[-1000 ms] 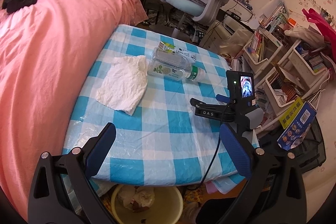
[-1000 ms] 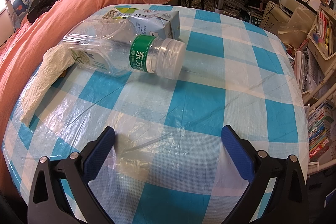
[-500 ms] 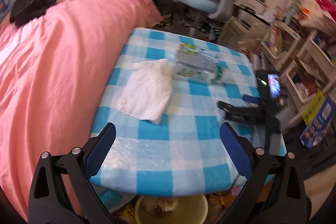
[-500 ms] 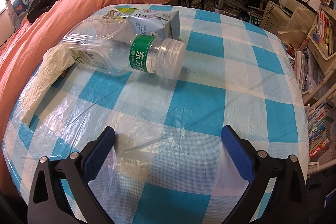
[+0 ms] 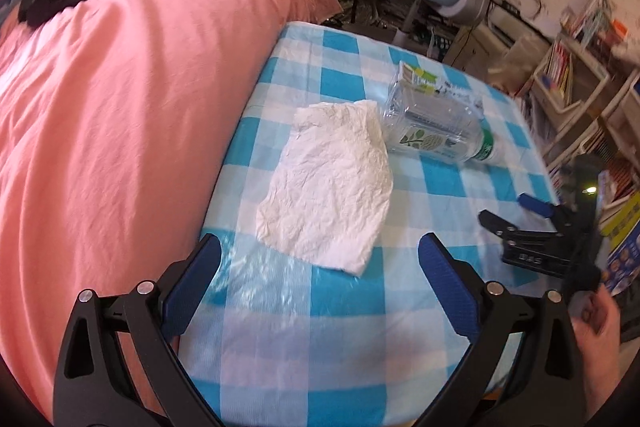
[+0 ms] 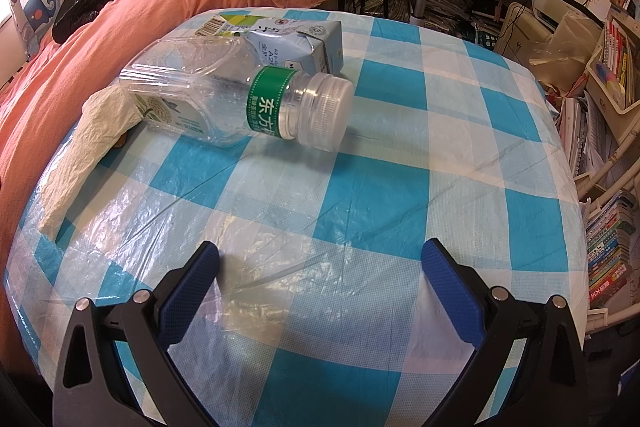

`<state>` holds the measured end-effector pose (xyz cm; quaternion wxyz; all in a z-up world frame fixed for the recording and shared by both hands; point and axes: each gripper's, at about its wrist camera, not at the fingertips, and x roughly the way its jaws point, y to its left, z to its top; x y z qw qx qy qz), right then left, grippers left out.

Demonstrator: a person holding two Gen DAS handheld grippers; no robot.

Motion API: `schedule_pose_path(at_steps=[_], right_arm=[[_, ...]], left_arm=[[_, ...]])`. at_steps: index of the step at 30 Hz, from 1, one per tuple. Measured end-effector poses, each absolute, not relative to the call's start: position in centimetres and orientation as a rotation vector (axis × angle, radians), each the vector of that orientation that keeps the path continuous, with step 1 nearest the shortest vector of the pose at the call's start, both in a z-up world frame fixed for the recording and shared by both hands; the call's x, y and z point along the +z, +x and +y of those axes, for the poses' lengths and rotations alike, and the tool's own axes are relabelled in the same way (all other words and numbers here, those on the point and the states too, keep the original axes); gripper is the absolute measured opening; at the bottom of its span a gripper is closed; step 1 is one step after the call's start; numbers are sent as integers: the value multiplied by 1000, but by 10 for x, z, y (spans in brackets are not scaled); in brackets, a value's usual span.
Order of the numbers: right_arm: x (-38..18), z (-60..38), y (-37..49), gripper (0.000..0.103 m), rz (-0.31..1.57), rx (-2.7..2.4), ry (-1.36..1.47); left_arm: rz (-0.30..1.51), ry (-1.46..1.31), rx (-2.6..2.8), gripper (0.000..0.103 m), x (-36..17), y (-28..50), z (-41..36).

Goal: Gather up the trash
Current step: 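Grasp the flat white tissue with the left tool, then grasp the green cloth item with the right tool while the left tool lifts the tissue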

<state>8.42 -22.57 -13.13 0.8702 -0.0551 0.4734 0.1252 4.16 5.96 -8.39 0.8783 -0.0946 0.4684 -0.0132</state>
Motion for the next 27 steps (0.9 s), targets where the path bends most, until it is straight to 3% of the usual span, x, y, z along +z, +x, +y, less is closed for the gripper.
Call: schedule_pose_path(at_steps=[8, 9, 10, 11, 12, 13, 14, 21, 27], right_arm=[[-131, -225, 88, 97, 1021, 267, -118], [-129, -224, 91, 97, 1060, 270, -130], [-127, -224, 95, 97, 1081, 262, -135], [-118, -224, 94, 97, 1057, 254, -136], [-110, -225, 92, 97, 1022, 260, -137], [-102, -225, 89, 97, 991, 270, -147], [-97, -223, 87, 97, 975, 279, -157], [-89, -188, 68, 97, 936, 494, -171], [-94, -144, 66, 97, 938, 616, -119]], left_arm=[[984, -49, 15, 95, -104, 88, 30], [985, 0, 24, 91, -108, 93, 24], [986, 27, 26, 85, -111, 97, 20], [1009, 41, 6, 59, -116, 101, 18], [1046, 30, -26, 24, -121, 105, 17], [1084, -1, -55, 10, -125, 109, 18], [1092, -28, -70, 5, -122, 109, 21], [910, -183, -146, 3, -46, 86, 55], [821, -322, -157, 2, -26, 74, 79]])
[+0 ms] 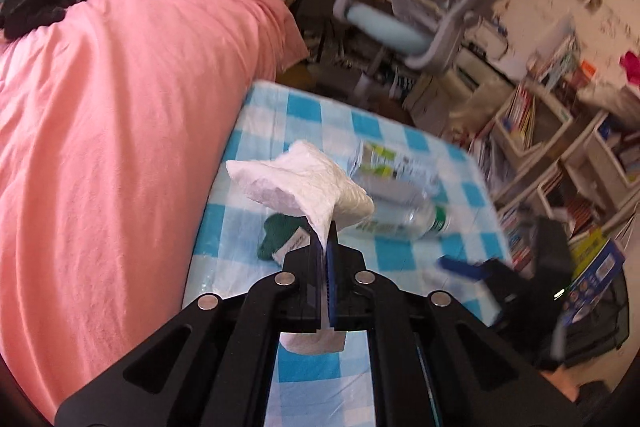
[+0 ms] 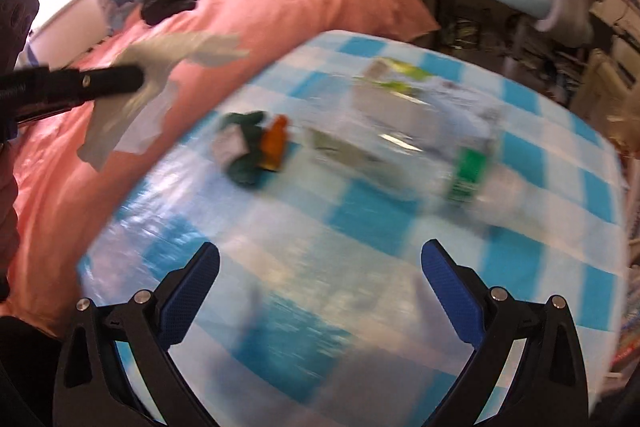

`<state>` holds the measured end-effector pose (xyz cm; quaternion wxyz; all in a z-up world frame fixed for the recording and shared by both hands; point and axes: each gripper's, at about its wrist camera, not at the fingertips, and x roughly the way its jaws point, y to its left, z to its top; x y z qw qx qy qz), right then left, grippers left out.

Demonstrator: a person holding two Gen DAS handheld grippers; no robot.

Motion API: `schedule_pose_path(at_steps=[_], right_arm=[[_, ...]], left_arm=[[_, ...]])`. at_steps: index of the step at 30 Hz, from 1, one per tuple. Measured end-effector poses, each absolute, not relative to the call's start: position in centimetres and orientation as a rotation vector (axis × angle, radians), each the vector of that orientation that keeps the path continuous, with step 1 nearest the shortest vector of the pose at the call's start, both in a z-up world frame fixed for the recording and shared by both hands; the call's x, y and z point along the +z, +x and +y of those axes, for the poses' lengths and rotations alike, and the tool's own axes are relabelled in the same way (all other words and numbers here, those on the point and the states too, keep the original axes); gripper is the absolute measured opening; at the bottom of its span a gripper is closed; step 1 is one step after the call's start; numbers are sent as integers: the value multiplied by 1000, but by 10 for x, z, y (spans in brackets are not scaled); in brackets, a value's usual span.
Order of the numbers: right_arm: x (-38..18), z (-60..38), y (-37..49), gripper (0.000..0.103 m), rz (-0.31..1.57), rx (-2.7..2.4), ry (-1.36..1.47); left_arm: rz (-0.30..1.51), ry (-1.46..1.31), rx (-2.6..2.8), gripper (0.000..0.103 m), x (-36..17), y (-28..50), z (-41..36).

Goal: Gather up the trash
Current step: 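Grasp the green cloth item with the right tool while the left tool lifts the tissue, then carry the tissue and green cloth over the yellow bucket with both tools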

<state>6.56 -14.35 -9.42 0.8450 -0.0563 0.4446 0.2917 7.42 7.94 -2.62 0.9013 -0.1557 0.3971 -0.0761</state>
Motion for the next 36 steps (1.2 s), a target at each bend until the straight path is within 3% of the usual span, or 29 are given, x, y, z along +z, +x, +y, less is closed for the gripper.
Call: schedule_pose_path(at_steps=[3, 6, 7, 15, 18, 19, 36], right_arm=[[-90, -121, 69, 96, 908, 635, -106], [-86, -101, 73, 88, 887, 669, -56], [-86, -95, 74, 80, 883, 686, -37], [-110, -49, 102, 66, 931, 689, -56], [-117, -46, 102, 53, 928, 663, -85], [-115, -46, 102, 43, 926, 660, -93], [-76, -142, 59, 40, 925, 736, -61]], left_arm=[[785, -318, -155, 3, -17, 70, 78], [766, -308, -138, 3, -12, 67, 84], [766, -322, -136, 3, -11, 67, 88], [754, -355, -121, 3, -7, 64, 111], [749, -352, -113, 3, -6, 64, 115], [748, -353, -112, 3, -6, 64, 116], [778, -317, -157, 3, -11, 53, 92]])
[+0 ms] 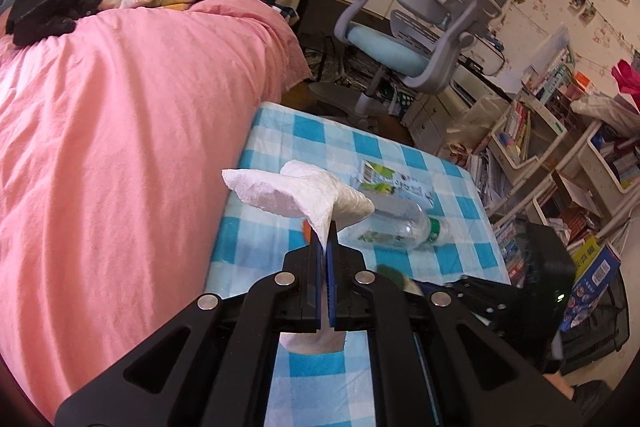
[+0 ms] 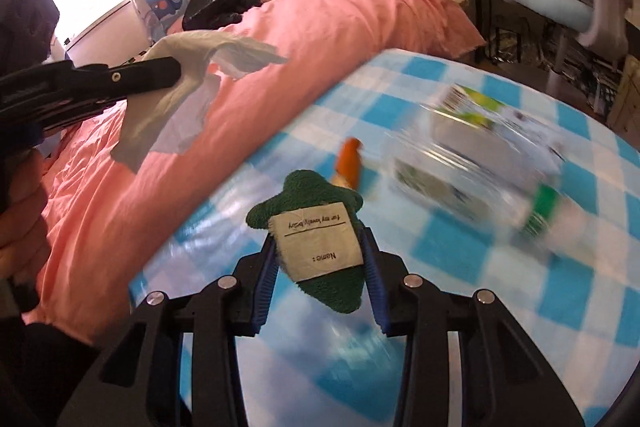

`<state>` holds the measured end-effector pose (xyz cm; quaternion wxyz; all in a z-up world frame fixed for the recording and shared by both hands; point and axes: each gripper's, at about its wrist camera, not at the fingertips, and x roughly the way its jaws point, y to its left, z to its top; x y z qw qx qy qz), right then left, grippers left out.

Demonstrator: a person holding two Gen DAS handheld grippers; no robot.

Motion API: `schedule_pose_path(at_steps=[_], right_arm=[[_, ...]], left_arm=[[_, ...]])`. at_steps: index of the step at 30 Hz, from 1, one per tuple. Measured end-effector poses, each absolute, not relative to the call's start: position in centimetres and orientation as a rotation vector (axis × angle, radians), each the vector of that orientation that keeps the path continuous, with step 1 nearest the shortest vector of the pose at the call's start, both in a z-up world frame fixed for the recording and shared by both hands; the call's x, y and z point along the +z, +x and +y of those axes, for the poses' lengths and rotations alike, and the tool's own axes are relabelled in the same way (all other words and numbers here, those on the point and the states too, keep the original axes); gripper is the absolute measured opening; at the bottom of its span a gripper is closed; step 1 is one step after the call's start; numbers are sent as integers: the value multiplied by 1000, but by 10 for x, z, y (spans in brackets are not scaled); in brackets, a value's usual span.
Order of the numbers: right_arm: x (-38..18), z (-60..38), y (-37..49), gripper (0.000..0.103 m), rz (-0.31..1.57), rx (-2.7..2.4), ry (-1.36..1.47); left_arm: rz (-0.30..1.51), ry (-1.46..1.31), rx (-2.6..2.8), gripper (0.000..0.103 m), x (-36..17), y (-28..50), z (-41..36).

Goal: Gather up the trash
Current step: 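Carry the tissue and green cloth over the yellow bucket with both tools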

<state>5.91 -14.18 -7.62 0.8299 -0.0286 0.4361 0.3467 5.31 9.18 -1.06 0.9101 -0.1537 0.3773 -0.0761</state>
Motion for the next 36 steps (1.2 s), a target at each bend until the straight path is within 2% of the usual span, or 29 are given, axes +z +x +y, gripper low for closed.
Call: schedule_pose_path(at_steps=[8, 17, 25, 36], right_arm=[[-68, -186, 24, 40, 917, 713, -10], [-66, -182, -29, 40, 923, 785, -8], [-86, -158, -84, 40, 972, 847, -64], [-113, -148, -123, 41, 1048, 853, -83]], left_arm=[[795, -255, -203, 3, -13, 36, 65], [801, -195, -245, 3, -19, 6, 47], [778, -59, -256, 3, -19, -35, 17], [768, -21, -259, 3, -22, -83, 10]])
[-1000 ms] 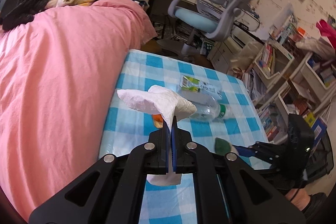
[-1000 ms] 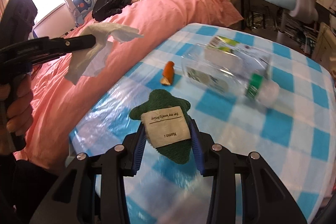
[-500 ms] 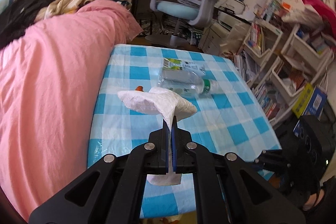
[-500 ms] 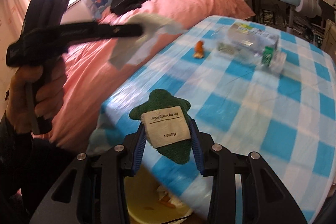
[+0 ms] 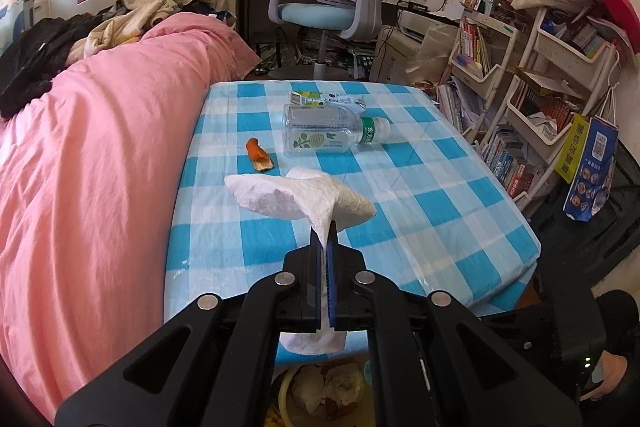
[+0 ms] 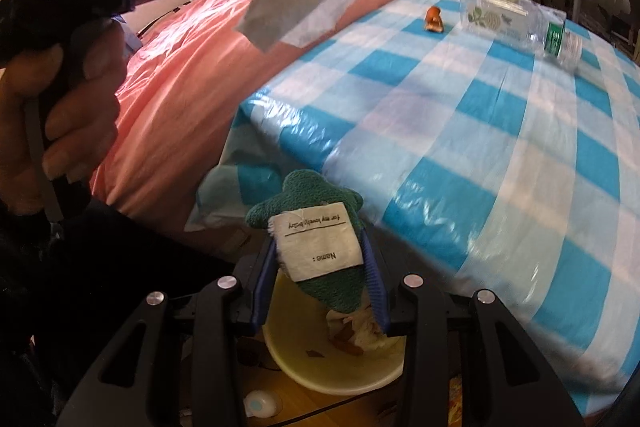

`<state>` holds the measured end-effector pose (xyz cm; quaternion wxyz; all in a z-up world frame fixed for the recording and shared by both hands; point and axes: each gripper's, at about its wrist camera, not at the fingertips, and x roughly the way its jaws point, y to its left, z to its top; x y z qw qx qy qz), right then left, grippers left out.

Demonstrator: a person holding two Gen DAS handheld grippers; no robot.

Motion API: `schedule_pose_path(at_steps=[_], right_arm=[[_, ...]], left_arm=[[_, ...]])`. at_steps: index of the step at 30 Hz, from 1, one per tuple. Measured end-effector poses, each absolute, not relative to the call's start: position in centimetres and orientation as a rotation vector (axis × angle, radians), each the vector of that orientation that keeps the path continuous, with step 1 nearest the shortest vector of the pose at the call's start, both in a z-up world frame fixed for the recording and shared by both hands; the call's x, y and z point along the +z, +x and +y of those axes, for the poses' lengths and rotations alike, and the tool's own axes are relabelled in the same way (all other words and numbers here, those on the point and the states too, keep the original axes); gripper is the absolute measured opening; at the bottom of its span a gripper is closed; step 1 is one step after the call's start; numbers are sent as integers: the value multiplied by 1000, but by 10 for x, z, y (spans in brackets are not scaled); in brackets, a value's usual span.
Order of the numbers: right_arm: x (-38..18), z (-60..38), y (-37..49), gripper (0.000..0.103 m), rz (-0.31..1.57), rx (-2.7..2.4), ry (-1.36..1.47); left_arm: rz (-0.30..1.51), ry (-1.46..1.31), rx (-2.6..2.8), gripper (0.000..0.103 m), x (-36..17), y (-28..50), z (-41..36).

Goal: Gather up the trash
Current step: 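Carry the tissue and green cloth over the yellow bucket with both tools, then open both tools to drop the tissue and green cloth into the bucket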

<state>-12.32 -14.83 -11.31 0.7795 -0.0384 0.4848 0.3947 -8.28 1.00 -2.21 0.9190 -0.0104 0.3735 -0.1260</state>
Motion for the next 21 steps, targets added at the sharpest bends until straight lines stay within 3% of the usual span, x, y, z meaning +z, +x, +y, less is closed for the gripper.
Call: schedule_pose_path(at_steps=[6, 8, 18, 20, 21], right_arm=[[-124, -151, -139, 50, 1089, 815, -100], [-123, -155, -142, 57, 1085, 787, -99], [-96, -192, -145, 65, 1017, 642, -100], [-91, -199, -145, 65, 1003, 625, -87], [-89, -202, -145, 66, 995, 619, -82]], left_arm=[[793, -12, -270, 3, -33, -106, 5], [814, -11, -279, 3, -39, -114, 2], [1037, -37, -408, 4, -89, -166, -16], [1050, -14, -397, 12, -94, -175, -18], [1053, -13, -390, 24, -95, -176, -18]])
